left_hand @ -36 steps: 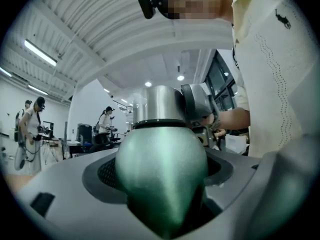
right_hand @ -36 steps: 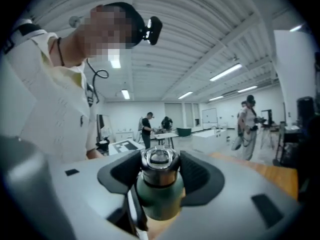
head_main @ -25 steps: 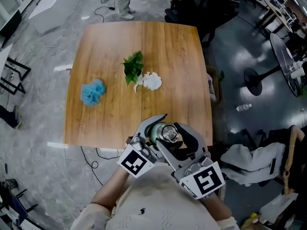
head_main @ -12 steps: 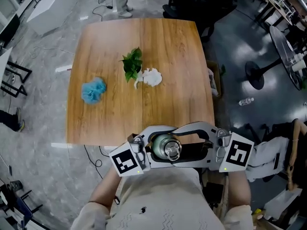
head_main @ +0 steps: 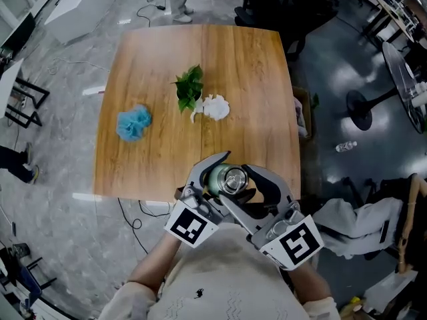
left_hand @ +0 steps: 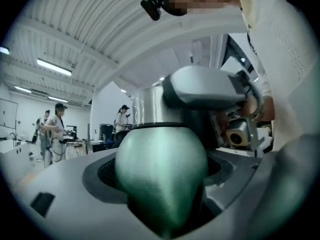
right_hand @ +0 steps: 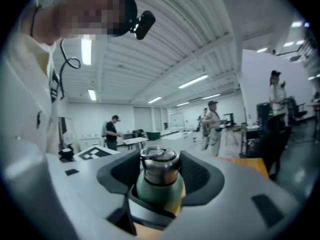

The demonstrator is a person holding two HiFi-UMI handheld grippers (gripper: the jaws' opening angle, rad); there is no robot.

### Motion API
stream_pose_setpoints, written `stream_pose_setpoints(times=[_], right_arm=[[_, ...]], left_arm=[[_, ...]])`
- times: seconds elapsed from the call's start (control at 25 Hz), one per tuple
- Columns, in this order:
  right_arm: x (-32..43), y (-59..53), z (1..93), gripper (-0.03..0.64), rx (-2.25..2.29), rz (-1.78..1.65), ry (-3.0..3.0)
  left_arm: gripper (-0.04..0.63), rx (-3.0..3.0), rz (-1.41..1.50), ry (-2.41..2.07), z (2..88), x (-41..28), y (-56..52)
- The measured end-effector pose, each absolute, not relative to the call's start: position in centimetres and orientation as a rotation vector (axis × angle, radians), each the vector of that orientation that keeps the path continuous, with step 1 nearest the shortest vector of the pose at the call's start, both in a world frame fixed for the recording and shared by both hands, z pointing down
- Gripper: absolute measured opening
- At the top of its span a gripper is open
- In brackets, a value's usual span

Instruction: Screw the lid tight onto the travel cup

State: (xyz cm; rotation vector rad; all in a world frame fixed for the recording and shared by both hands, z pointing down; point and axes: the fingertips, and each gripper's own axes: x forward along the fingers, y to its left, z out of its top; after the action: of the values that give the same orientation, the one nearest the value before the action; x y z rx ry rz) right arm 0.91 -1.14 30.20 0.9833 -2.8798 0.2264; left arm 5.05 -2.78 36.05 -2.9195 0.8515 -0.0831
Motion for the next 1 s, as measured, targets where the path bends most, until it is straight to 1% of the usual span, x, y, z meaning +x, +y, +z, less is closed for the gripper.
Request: stream_pose_setpoints(times=[0.12,0.24,0.32,0.36,0.48,0.6,0.68,0.76,0.84,1.0], right_arm=[[1.3,-1.3,30.1,0.261,1.185,0.229,-2.772],[1.2,-0.9,30.1,0.261,1.149,0.294,-2.819],[1.3,0.1,29.6,0.269,0.948,0.357,-2.949],[1.6,0.6,29.2,0.279,0.822,0.331,-2.999],[2.9,1.2,29.1,0.28,0.512,0.081,-2.961],[3.1,2.2,29.5,0.279,0.196,-0.048,-2.89],[2.5,3.2,29.7,0.278,-0.011,-0.053,-2.889],[1.9,3.9,29.6,0.275,-0.118,0.012,-2.933],[1.4,3.6,29.3,0.272,-0.059,0.063,-3.002],[0.6,1.9,29.4,0.27,0.211,0.066,-3.047]], left_arm=[[0.405,-2.884,-0.045,0.915,35.4,5.3,-3.3],[0.405,-2.878,-0.03,0.894,35.2,5.4,-3.3],[0.405,-2.858,-0.047,0.852,34.9,5.2,-3.0],[0.405,-2.855,-0.043,0.811,34.4,5.1,-2.7],[0.405,-2.923,0.025,0.613,33.5,5.4,-1.2],[0.405,-3.025,0.063,0.359,33.9,6.5,0.9],[0.405,-3.052,0.023,0.209,34.4,7.5,2.5],[0.405,-3.051,0.001,0.141,34.7,7.9,3.4],[0.405,-3.053,0.014,0.206,34.7,7.6,2.9],[0.405,-2.989,-0.04,0.458,35.1,6.4,0.7]])
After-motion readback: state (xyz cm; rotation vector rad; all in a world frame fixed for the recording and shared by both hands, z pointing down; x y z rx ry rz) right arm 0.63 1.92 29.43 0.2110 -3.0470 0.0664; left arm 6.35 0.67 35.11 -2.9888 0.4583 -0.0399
